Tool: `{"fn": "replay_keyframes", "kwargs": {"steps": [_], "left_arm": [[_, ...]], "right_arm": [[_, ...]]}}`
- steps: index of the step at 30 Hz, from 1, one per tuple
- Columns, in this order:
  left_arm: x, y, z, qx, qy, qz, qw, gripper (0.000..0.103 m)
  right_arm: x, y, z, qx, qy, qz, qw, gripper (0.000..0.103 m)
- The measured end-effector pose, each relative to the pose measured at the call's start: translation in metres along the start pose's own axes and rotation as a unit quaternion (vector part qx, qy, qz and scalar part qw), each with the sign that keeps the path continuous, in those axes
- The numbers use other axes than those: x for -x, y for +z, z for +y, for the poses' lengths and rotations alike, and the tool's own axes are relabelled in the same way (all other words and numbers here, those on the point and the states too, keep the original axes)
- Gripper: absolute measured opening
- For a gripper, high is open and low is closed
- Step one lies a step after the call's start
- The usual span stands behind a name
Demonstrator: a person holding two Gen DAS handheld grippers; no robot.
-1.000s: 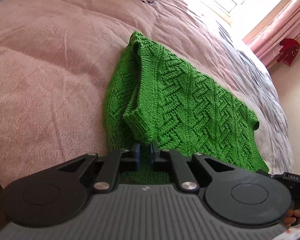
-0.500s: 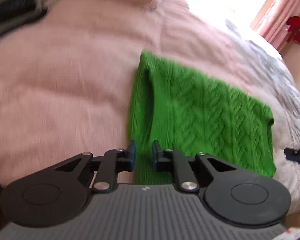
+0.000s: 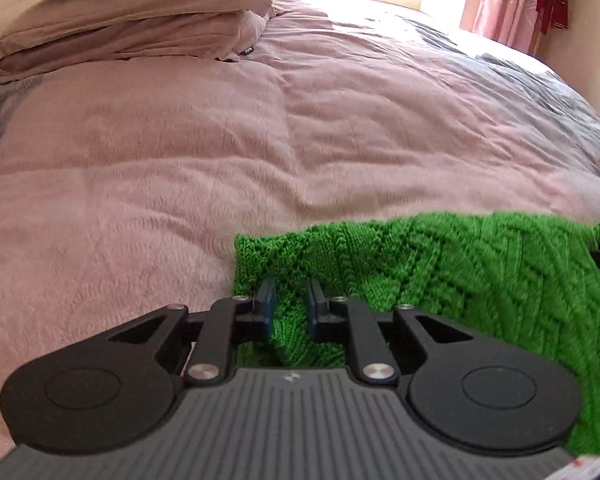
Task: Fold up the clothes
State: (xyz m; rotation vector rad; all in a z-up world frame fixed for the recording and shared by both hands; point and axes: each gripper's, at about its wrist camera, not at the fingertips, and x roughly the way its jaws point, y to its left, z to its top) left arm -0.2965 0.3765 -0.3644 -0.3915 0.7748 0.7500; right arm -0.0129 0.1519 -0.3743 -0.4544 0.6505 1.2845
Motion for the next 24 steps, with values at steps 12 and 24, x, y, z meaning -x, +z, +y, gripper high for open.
{"fn": "replay_keyframes", "kwargs": {"steps": [12,24], "left_arm": [[-0.001,-0.009,0.014,0.0,-0.056,-0.037,0.9978,0.011],[0.025,0.001,0.0,-0.041,-0.077,-0.12,0.989,0.013]], "right_arm": [[-0.001,0.004,0.018,-0.003,-0.049,-0.007,0.999,0.037],[-0.002,0.007,0.045,-0.013,-0.085,-0.02,0.996,0.037]]}}
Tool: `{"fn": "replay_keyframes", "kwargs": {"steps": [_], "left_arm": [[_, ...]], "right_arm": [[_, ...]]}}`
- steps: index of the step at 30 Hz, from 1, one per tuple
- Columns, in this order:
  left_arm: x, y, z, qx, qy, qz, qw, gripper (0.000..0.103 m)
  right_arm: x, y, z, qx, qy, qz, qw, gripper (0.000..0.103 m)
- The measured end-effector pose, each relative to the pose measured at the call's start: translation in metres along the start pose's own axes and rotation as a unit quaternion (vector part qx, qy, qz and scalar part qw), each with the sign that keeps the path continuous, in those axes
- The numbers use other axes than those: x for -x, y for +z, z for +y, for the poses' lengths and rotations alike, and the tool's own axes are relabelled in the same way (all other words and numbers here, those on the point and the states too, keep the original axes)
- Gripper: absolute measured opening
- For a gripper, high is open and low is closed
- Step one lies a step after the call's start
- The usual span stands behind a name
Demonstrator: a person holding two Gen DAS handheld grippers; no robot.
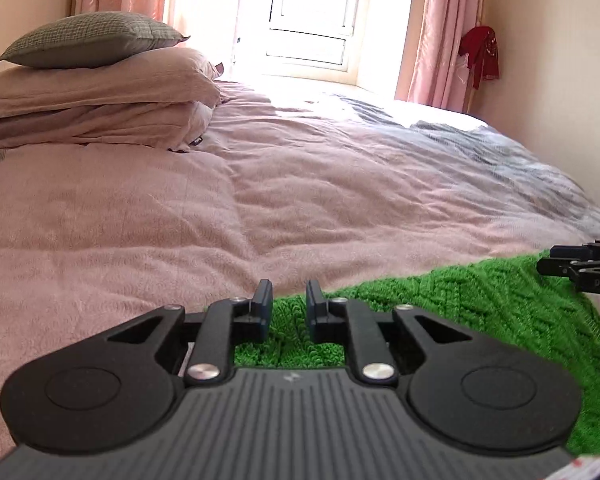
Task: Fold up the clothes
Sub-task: 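Release and withdraw both grippers from the half-folded vest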
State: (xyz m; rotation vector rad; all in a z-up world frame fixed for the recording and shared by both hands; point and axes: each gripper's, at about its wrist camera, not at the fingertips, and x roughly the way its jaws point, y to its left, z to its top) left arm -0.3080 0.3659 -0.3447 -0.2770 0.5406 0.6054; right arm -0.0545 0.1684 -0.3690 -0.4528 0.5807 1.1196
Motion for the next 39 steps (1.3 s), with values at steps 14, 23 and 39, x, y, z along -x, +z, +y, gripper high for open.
{"fn": "replay_keyframes", "kwargs": {"steps": [14,23,39], "left_arm": [[0.124,-0.035,-0.062,0.034,-0.009,0.019,0.9992,0.014],[0.14,-0.094,-0.123,0.024,0.087,0.06,0.9941,0.017],[0.328,-0.101,-0.193,0.0,0.102,0.01,0.9948,0.054]], "right_arm": [[0.168,-0.073,0.031,-0.047,0.021,-0.012,0.999,0.038],[0.183,-0.106,0.05,-0.099,0.012,-0.016,0.995,0.038],[0.352,-0.126,0.089,-0.101,0.056,-0.143,0.983,0.062]]}}
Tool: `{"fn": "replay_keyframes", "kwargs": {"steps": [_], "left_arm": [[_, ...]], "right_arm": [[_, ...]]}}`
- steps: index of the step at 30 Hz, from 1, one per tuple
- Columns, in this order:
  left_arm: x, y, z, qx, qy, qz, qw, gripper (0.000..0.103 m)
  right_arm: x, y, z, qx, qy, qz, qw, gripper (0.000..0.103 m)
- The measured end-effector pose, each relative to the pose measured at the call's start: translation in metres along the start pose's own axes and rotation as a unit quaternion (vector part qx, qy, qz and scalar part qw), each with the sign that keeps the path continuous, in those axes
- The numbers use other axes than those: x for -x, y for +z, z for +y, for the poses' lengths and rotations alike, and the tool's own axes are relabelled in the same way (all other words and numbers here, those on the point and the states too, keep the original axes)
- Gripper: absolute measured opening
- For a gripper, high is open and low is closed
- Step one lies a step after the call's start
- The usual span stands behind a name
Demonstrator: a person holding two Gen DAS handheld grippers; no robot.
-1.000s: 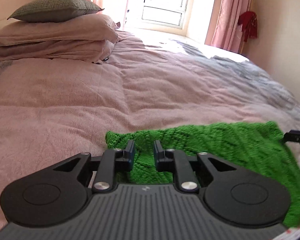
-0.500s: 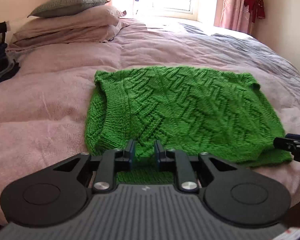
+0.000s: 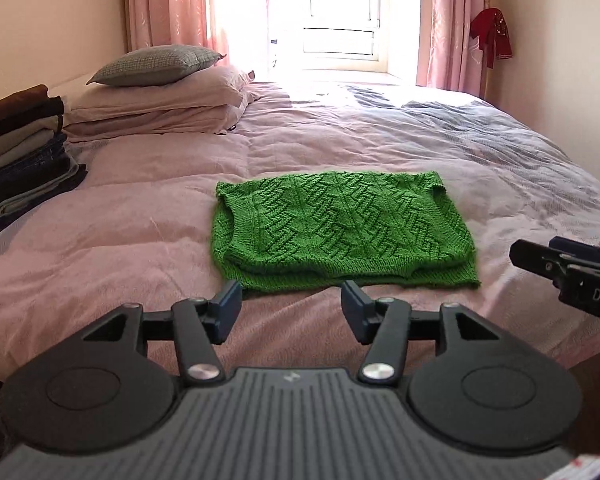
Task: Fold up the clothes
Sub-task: 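Release and withdraw both grippers from the half-folded vest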
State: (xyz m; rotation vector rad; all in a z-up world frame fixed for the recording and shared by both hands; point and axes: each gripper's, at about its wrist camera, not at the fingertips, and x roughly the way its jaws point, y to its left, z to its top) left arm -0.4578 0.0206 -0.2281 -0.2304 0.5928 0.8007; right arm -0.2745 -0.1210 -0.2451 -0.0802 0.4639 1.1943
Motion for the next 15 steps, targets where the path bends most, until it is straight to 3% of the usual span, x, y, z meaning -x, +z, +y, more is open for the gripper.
{"fn": "replay_keyframes", "kwargs": {"steps": [7,15], "left_arm": [[-0.006,0.01,-0.006,-0.017,0.003,0.002,0.9999,0.058],[-0.056,0.022,-0.011,-0.024,-0.016,0.04,0.9988,0.058]], "right_arm": [[-0.003,0.009,-0.003,0.005,-0.006,-0.002,1.0,0.064],[-0.05,0.011,-0.022,-0.01,-0.039,0.047,0.998,0.064]]}}
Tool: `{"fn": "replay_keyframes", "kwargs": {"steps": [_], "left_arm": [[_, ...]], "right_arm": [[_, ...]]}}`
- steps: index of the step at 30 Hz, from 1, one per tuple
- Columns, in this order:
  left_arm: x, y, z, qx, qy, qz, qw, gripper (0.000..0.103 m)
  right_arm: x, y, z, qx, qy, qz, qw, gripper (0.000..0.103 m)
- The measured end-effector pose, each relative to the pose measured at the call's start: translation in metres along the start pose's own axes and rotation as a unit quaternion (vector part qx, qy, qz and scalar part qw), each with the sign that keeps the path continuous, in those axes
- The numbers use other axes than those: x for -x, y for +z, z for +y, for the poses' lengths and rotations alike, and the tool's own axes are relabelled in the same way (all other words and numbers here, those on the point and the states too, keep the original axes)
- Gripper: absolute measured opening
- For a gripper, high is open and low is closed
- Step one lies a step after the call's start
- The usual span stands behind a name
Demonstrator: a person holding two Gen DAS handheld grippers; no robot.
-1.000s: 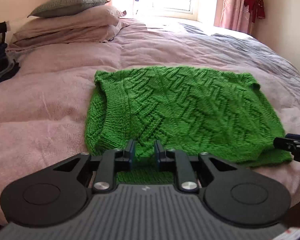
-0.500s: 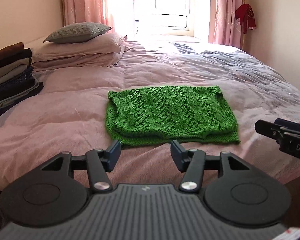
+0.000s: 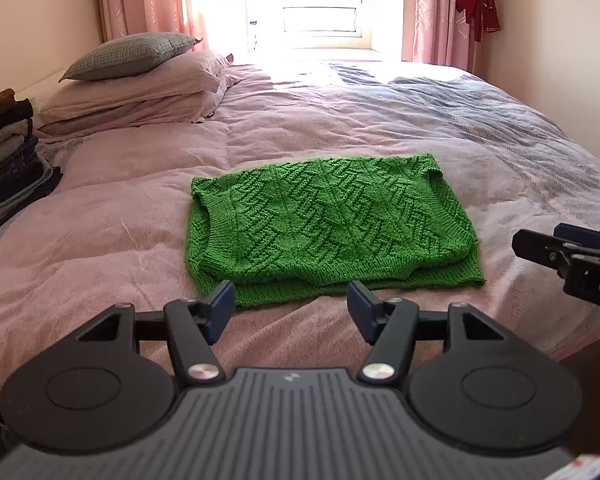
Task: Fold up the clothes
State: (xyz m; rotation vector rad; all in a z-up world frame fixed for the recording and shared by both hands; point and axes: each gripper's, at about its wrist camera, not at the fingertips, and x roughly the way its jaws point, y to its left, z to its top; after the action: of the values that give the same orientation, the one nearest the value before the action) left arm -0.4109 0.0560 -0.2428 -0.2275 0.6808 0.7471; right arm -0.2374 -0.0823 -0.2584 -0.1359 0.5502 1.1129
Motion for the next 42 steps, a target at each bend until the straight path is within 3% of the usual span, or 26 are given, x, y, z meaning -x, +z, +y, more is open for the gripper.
{"fn": "replay_keyframes", "kwargs": {"steps": [10,17,25,27,31,33,37,40,42], "left_arm": [[-0.062,0.005,0.029,0.028,-0.004,0.041,0.9988,0.063],[-0.093,0.003,0.062,0.04,-0.022,0.028,0.9986,0.056],[-0.136,0.013,0.082,0.061,-0.071,0.003,0.9956,0.035],[-0.144,0.013,0.082,0.056,-0.076,-0.004,0.9956,0.034],[-0.171,0.001,0.078,0.031,-0.067,0.027,0.9969,0.033],[-0.17,-0.004,0.075,0.023,-0.065,0.014,0.9975,0.033],[-0.163,0.001,0.081,0.044,-0.076,0.01,0.9961,0.031],[-0.161,0.003,0.089,0.06,-0.086,0.011,0.9944,0.031],[-0.165,0.001,0.09,0.064,-0.087,0.019,0.994,0.031]], "right_arm": [[-0.058,-0.001,-0.019,-0.009,-0.018,0.048,0.999,0.064],[-0.093,-0.007,-0.068,-0.091,-0.028,0.07,0.993,0.064],[-0.128,-0.019,-0.13,-0.273,0.017,0.071,0.959,0.063],[-0.134,-0.021,-0.134,-0.28,0.02,0.074,0.957,0.063],[-0.143,-0.022,-0.135,-0.283,0.041,0.073,0.955,0.063],[-0.146,-0.022,-0.135,-0.286,0.053,0.075,0.954,0.063],[-0.153,-0.026,-0.133,-0.298,0.07,0.072,0.949,0.061],[-0.162,-0.032,-0.142,-0.338,0.088,0.064,0.935,0.052],[-0.17,-0.036,-0.149,-0.377,0.107,0.053,0.919,0.046]]}}
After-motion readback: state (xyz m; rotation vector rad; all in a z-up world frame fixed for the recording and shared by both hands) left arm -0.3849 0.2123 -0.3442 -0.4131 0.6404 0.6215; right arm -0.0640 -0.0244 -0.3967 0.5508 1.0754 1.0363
